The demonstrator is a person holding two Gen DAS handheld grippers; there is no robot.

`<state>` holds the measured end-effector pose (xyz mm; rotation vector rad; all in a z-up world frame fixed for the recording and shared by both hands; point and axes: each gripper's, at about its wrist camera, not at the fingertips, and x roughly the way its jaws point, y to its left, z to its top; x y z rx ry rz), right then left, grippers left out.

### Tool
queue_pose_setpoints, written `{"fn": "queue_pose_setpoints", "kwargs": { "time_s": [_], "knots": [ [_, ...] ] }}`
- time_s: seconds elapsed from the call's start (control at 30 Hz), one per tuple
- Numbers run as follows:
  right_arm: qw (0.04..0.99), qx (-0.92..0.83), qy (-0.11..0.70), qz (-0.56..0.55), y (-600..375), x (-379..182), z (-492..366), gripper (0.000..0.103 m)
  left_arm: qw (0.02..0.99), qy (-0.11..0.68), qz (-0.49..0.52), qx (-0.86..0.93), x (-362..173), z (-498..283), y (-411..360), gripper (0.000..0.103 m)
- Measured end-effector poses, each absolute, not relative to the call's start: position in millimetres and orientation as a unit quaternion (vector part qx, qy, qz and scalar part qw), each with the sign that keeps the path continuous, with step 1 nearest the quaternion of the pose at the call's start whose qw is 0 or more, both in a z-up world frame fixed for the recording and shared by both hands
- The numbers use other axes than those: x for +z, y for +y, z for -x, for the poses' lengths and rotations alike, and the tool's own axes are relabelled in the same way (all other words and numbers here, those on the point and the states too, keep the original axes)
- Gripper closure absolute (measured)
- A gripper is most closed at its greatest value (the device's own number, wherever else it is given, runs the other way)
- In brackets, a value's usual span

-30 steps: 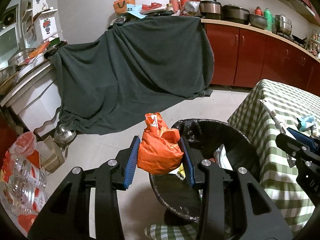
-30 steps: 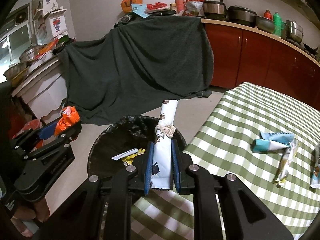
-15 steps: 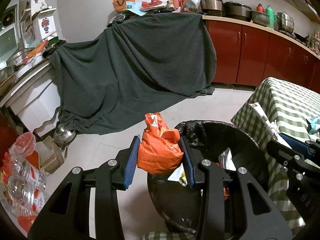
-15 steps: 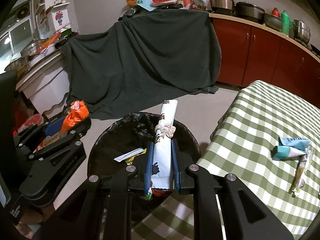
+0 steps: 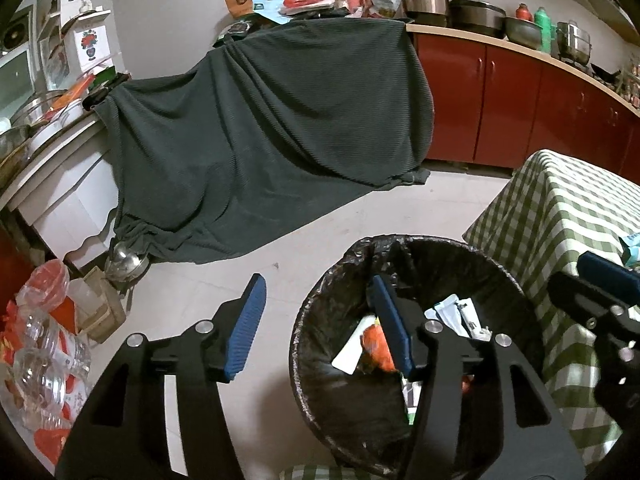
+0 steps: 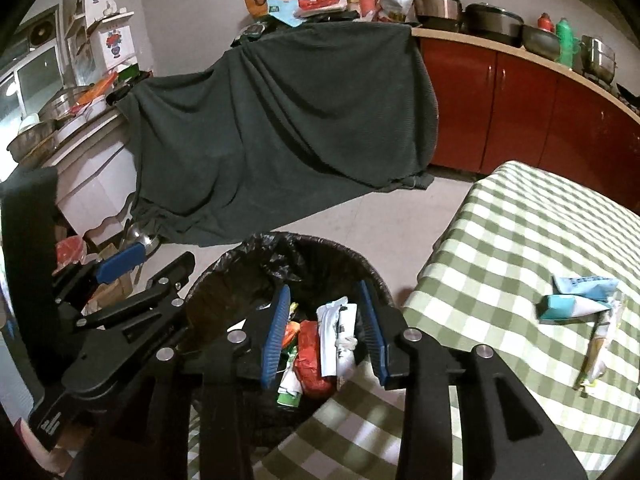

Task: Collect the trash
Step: 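Open both tools to drop the bag and wrapper into the bin, then move both tools back to the table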

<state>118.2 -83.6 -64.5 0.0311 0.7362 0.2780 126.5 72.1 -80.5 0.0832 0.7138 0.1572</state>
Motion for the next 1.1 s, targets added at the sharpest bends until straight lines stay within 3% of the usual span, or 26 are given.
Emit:
{"fn": "queue_pose_setpoints", "kwargs": {
  "time_s": [0.43, 0.87, 1.1],
  "knots": [
    [0.94, 0.068, 0.332, -0.028, -142.2, -48.1, -90.4, 0.059, 0.941, 0.334, -0.04, 0.041, -61.6, -110.1, 39.9, 0.045],
    [0.945, -0.055, 0.319, -0.052, -247.6, -43.9, -61.9, 0.055, 0.943, 0.325, -0.065, -0.038, -51.1, -95.9, -40.7, 0.041],
    [0.938, -0.123, 0.316, -0.068, -311.5, -48.1, -53.6, 0.047, 0.937, 0.33, -0.079, -0.078, -51.1, -97.4, -90.9, 0.04]
  ]
}}
